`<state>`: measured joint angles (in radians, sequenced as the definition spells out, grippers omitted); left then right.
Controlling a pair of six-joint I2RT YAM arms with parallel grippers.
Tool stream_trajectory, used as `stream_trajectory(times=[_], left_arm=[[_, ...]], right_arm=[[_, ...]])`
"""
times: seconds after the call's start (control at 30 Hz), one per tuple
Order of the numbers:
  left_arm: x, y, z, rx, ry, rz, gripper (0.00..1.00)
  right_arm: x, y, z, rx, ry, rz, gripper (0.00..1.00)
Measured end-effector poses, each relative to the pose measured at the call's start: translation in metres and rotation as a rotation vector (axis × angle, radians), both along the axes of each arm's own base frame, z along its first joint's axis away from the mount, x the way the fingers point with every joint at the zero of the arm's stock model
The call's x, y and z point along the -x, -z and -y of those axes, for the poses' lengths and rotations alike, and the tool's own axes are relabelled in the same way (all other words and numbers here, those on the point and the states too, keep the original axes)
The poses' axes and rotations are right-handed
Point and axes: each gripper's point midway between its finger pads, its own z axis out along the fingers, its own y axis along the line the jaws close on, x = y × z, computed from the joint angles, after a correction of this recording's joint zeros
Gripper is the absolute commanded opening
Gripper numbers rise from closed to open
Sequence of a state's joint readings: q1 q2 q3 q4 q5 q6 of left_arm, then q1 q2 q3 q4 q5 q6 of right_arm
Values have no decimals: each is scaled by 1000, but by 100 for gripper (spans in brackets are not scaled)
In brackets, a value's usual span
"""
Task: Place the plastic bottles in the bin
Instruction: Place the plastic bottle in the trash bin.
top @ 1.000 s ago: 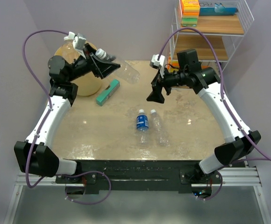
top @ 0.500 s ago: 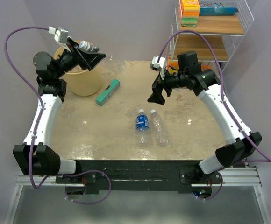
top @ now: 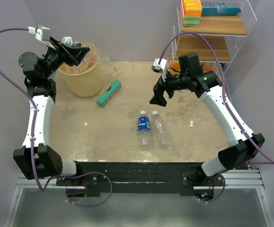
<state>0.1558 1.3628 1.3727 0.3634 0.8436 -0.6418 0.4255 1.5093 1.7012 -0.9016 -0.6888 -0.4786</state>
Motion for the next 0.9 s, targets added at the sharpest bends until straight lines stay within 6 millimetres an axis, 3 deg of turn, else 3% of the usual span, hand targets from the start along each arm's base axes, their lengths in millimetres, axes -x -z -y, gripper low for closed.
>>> stream_trajectory(times=[0.3, 0.63, 0.9], left_arm=[[-14, 5, -33, 9, -93, -10, 0], [-44, 26, -60, 7, -187, -37, 0], [-67, 26, -80, -20, -300, -2, 0]], right_arm=[[-1, 5, 3, 14, 14, -1, 99], [-2, 6, 2, 12, 14, 4, 99], [-4, 10, 2, 16, 17, 2, 99]])
